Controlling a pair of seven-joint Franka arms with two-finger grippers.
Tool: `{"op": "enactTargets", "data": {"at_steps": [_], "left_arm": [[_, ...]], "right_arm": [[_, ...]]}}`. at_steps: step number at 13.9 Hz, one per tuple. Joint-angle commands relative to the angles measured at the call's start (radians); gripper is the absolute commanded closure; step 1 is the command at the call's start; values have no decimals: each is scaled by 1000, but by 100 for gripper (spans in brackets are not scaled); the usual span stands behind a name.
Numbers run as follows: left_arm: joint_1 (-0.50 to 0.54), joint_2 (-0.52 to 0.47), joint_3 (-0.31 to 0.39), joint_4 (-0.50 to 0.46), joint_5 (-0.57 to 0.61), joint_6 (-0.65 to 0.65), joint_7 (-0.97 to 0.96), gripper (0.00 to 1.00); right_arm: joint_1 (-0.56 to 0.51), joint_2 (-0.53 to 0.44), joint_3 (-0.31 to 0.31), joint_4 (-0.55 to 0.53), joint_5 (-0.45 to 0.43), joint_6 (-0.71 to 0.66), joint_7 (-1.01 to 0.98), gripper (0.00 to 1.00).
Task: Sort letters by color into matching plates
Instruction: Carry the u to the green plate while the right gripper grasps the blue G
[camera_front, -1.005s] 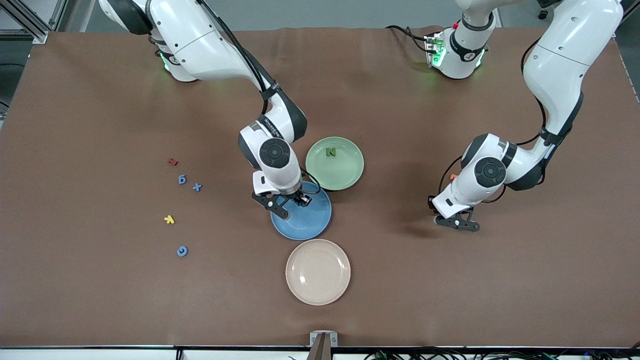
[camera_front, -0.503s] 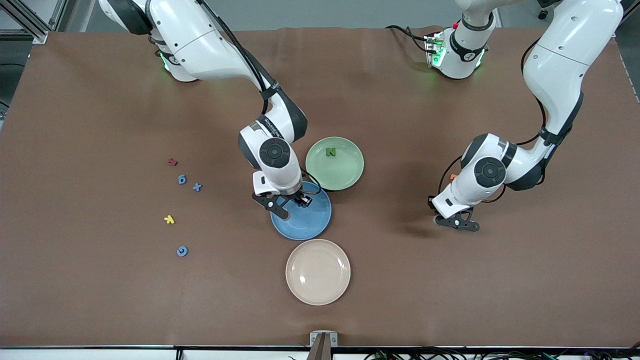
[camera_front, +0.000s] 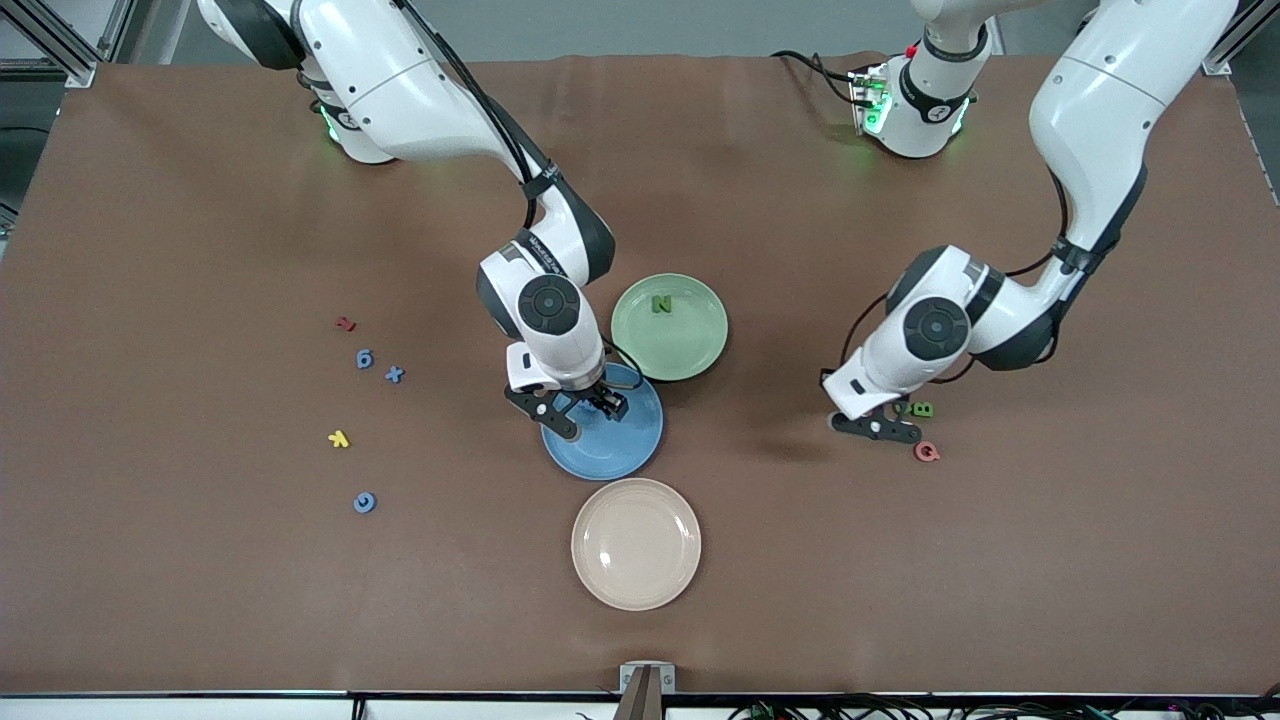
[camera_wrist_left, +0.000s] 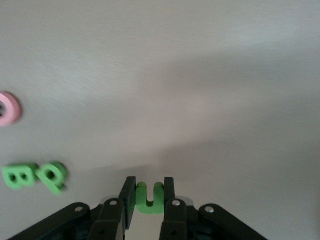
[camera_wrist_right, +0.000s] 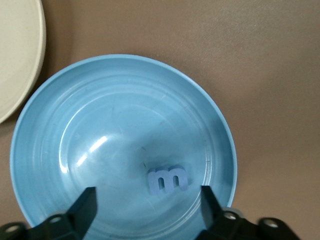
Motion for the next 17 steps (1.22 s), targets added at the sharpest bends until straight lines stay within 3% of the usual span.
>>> {"op": "enactTargets", "data": {"at_steps": [1,6,11,13,17], "left_arm": [[-19,-13,-66,27,-16,-68,-114,80],[-190,25,-85,93,-21,-108,-384,79],[-313,62,-83,98,-22,-102,-591,79],[-353,99,-82,113,-18,-91,-660,79],[-396,130,-77,119,-12,-60,-708,79]], "right_arm": [[11,15,-11,30,1,-4,2,0],[-115,-109,-14,-41,-2,-108,-291,0],[-311,-261,-20,-284,-11,-46,-702,0],[-394,-264,-20,-331,-11,6,-810,0],[-483,-195,-20,-278,-15,88,-998,0]]}}
